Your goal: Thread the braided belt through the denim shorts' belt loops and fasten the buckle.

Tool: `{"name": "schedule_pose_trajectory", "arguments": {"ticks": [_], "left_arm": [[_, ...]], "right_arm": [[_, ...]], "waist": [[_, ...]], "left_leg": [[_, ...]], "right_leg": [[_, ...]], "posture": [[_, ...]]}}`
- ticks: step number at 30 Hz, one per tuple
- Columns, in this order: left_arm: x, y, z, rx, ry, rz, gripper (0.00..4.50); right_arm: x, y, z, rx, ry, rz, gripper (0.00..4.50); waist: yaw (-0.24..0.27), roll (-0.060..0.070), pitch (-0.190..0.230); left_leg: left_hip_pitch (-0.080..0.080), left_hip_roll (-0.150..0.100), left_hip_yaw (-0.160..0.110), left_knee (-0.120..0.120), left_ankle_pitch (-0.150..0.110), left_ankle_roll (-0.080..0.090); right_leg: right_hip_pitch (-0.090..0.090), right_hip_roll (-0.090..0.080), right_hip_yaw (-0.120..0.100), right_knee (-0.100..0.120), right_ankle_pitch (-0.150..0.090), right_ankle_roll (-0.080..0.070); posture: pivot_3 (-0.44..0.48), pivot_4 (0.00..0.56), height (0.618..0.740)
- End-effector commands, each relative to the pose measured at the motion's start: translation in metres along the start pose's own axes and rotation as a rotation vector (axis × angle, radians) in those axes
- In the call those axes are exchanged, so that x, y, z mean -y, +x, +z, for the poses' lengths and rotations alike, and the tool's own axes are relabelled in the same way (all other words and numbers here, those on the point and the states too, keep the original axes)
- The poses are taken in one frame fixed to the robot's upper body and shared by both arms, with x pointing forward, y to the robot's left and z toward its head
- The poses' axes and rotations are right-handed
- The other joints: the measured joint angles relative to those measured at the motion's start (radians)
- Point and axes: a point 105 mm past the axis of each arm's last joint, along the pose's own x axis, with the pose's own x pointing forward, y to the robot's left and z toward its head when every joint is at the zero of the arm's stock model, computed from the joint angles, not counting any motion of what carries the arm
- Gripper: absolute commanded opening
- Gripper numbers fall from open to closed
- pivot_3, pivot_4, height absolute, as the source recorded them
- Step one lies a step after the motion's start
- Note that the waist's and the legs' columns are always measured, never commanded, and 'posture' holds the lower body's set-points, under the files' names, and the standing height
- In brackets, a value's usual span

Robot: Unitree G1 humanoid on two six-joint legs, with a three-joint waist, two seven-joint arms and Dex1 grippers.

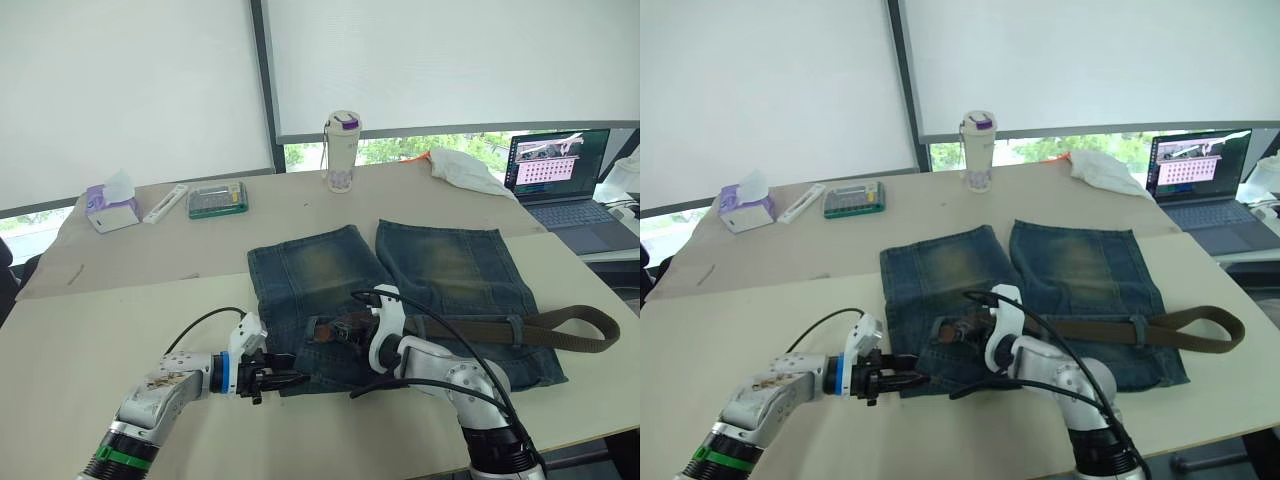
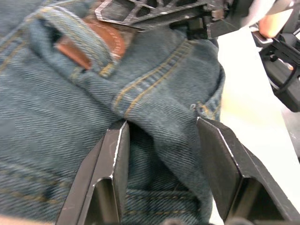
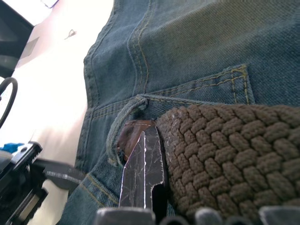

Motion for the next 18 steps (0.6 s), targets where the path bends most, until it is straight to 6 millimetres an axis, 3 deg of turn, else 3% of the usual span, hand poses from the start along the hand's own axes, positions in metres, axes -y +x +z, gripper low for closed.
{"name": "schedule_pose_trajectory", "arguments": {"ticks": [1, 5, 11, 18], "left_arm": [[0.006, 0.005, -0.002, -0.002, -0.002, -0.025, 2.36], [0.007, 0.006, -0.003, -0.003, -0.002, -0.028, 2.36], [0.004, 0.005, -0.001, 0.005, -0.005, -0.022, 2.36], [0.001, 0.002, 0.003, 0.020, -0.017, -0.005, 2.36]], "right_arm": [[0.009, -0.006, 0.013, 0.040, -0.014, -0.047, 0.00], [0.009, -0.007, 0.012, 0.033, -0.021, -0.052, 0.00], [-0.021, 0.004, -0.007, -0.046, 0.006, 0.085, 0.00], [-0.035, 0.022, 0.006, 0.031, 0.147, 0.201, 0.00]], "waist": [[0.001, 0.000, 0.000], [0.003, 0.000, 0.000], [0.000, 0.000, 0.000], [-0.011, 0.000, 0.000]], "left_leg": [[0.000, 0.000, 0.000, 0.000, 0.000, 0.000], [0.000, 0.000, 0.000, 0.000, 0.000, 0.000], [0.000, 0.000, 0.000, 0.000, 0.000, 0.000], [0.002, 0.001, 0.000, -0.004, 0.000, -0.001]], "right_leg": [[0.000, 0.000, 0.000, 0.000, 0.000, 0.000], [0.000, 0.000, 0.000, 0.000, 0.000, 0.000], [0.000, 0.000, 0.000, 0.000, 0.000, 0.000], [-0.001, 0.001, 0.000, 0.001, 0.000, 0.000]], "posture": [[0.000, 0.150, 0.740], [0.000, 0.150, 0.740], [0.000, 0.150, 0.740], [0.000, 0.150, 0.740]]}}
